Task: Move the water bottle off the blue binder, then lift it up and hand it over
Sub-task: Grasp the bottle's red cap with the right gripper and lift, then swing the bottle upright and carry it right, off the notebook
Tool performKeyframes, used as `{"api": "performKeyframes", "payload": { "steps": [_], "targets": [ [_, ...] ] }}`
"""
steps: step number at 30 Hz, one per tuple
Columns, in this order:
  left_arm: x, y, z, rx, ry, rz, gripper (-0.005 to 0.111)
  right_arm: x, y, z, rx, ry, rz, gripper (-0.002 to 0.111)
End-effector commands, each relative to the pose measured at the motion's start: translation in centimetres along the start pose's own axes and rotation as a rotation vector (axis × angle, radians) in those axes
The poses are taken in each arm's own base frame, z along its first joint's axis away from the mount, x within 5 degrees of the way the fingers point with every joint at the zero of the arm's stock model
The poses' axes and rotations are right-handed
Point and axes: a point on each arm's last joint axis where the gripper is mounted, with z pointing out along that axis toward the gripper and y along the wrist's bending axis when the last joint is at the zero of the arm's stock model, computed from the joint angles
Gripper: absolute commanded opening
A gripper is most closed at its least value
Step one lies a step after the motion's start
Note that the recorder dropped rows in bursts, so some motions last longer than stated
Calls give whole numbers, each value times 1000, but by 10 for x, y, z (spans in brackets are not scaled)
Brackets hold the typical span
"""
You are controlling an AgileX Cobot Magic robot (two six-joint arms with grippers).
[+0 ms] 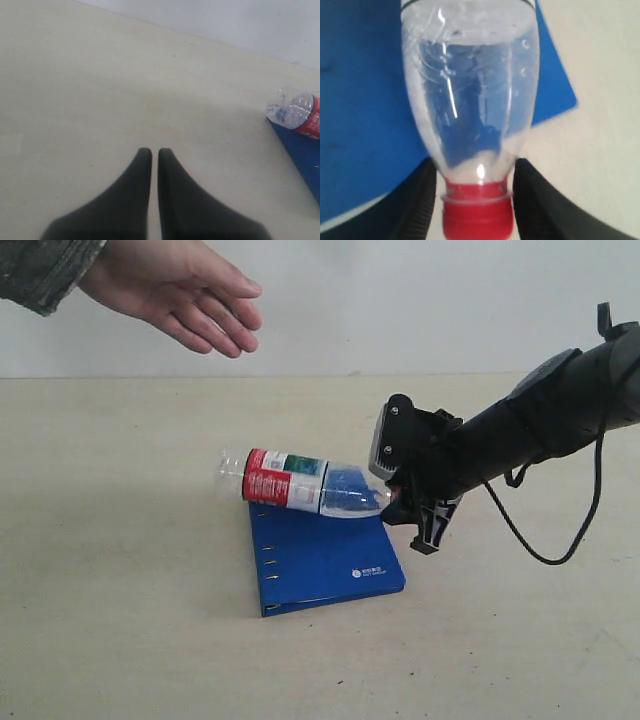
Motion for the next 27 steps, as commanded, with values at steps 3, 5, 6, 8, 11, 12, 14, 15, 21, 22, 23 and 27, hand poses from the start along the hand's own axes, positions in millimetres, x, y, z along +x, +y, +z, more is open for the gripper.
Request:
{"api": "performKeyframes", "payload": {
  "steps": [3, 5, 6, 8, 11, 12, 14, 15, 21, 22, 23, 27],
  "targets": [
    [0, 0, 0, -1, -5, -10, 5, 0, -3, -1, 28, 14, 17, 47],
    [0, 0, 0, -1, -5, -10, 5, 0, -4, -1, 31, 15, 43, 47],
    [0, 0, 0, -1, -5, -10, 5, 0, -4, -1, 36, 18, 64, 47],
    [0, 0, 0, -1, -5, -10, 5, 2, -4, -1, 35, 36, 78, 47],
    [0, 0, 0, -1, -5, -10, 5, 7, -2, -2, 19, 94, 76, 47],
    [0, 0, 0, -1, -5, -10, 5, 10, -2, -2, 17, 113, 80, 47],
    [0, 0, 0, -1, -5, -10, 5, 12, -2, -2, 15, 142, 101, 47],
    [0, 0, 0, -1, -5, -10, 5, 13, -2, -3, 15, 150, 110, 47],
    [0, 0, 0, -1, -5, -10, 5, 13, -2, -3, 25, 149, 155, 38],
    [0, 0, 0, -1, -5, -10, 5, 12, -3, -2, 30, 141, 181, 32],
    [0, 0, 0, -1, -5, -10, 5, 12, -3, -2, 31, 135, 194, 31],
    [0, 0, 0, -1, -5, -10, 5, 9, -7, -2, 82, 93, 307, 63]
  ]
}}
